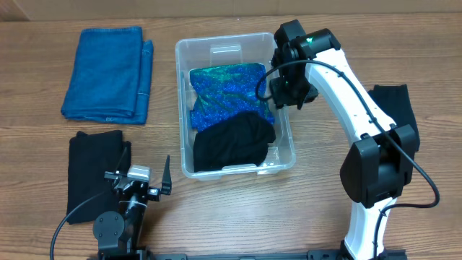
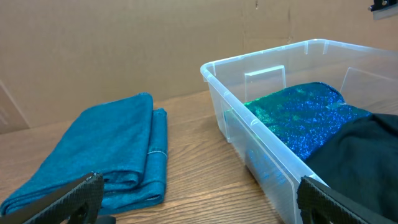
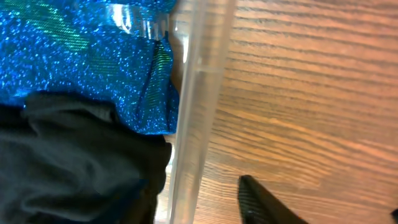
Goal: Pack container
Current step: 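Release and push the black cloth flat into the container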
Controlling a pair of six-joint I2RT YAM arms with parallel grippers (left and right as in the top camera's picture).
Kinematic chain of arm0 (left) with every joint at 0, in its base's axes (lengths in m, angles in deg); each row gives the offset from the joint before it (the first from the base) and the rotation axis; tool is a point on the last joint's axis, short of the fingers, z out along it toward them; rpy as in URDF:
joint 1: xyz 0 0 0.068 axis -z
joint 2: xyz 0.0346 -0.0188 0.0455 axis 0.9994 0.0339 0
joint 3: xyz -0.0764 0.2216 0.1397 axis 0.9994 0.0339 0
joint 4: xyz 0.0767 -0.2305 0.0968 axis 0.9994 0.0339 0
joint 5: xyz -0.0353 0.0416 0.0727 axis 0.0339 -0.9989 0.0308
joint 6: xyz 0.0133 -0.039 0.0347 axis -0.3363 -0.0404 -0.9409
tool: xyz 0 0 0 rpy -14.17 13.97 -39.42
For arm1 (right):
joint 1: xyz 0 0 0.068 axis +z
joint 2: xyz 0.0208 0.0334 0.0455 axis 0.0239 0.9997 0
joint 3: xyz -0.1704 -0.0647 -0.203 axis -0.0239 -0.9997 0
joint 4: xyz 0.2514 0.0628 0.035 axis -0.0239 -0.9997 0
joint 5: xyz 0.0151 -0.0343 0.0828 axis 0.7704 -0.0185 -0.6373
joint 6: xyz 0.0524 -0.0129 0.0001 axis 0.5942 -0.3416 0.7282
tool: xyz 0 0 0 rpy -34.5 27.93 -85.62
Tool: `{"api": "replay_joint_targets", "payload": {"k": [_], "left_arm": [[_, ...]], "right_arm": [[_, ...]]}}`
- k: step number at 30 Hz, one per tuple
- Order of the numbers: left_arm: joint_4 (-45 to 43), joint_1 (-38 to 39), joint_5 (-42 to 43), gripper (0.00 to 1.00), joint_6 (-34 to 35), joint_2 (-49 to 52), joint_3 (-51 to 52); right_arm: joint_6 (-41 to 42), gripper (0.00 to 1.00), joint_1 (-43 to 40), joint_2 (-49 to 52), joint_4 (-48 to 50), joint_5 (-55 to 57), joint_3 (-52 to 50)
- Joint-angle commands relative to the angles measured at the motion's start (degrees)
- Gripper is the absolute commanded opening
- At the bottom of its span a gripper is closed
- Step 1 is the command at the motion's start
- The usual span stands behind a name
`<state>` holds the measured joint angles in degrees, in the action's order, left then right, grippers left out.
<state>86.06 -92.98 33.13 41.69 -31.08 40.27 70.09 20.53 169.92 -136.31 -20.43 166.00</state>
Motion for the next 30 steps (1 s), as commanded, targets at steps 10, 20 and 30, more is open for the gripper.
{"api": "replay_joint_targets", "payload": {"k": [10,20,30], "left_arm": [[0.0,-0.3,-0.3,1.0,0.6,-0.5,0.2],[0.0,-0.3,-0.3,1.0,0.6,-0.5,0.2],[0.0,-0.3,-0.3,1.0,0.6,-0.5,0.2]], "right_arm": [[-0.2,0.34,-0.2,0.1,1.5,-2.4,-0.1],[3.2,0.14,-0.2,0.1,2.9,-2.7,-0.1],[19.7,0.04,-0.2,0.1,7.2,-2.6,-0.1]]}}
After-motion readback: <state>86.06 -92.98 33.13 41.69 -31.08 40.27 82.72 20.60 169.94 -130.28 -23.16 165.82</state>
